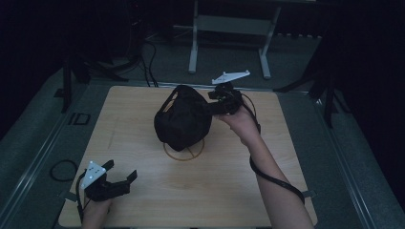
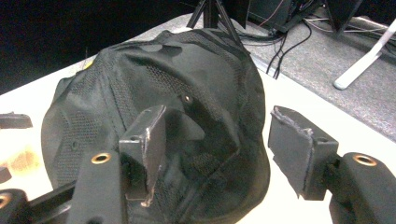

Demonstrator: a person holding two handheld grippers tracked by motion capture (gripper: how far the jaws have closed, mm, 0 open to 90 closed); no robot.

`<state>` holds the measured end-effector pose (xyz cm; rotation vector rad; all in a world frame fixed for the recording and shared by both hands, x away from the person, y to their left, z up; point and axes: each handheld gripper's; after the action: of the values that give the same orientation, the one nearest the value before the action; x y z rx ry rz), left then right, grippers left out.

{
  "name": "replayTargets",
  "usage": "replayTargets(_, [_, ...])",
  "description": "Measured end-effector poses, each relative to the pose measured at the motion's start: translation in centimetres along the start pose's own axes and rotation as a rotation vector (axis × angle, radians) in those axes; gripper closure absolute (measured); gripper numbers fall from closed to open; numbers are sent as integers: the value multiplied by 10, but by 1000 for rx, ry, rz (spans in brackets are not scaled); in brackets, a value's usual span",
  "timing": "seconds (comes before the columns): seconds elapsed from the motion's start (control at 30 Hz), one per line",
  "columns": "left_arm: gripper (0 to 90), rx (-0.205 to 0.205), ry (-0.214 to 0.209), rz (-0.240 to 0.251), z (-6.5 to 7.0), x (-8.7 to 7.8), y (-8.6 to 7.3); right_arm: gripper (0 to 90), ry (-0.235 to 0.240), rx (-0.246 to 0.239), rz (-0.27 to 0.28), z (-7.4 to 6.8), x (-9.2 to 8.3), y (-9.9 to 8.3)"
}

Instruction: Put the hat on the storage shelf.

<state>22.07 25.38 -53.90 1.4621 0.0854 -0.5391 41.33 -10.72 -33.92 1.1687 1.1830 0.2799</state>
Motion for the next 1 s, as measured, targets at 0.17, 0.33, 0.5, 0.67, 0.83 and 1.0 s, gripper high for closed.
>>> replayTargets(0.17, [13, -1, -4, -2, 0, 1, 0, 293, 3, 2, 2, 3, -6, -5])
replayTargets(0.33, [13, 0, -5, -2, 1, 1, -1, 185, 19, -7, 5, 5, -11, -13])
replayTargets(0.5, [13, -1, -9, -2, 1, 1, -1, 141, 32, -25, 9, 5, -16, -22])
replayTargets(0.67, [13, 3, -10, 1, 2, 1, -2, 133, 28, -52, 9, 5, -18, -32])
replayTargets(0.83, [13, 4, -11, 3, 2, 1, -2, 127, 17, -58, 28, 8, -20, -42])
replayTargets(1.0, [13, 10, -12, 2, 2, 1, -3, 127, 11, -56, 20, 10, -20, -53])
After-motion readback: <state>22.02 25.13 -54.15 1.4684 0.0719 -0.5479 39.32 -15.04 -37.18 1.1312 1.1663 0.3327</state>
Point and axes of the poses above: each handheld gripper's, and its own axes: x roughly forward along the jaws, y roughly out of its top, z roughly to its right, and after that the axes turned 7 degrees about y, right-handed
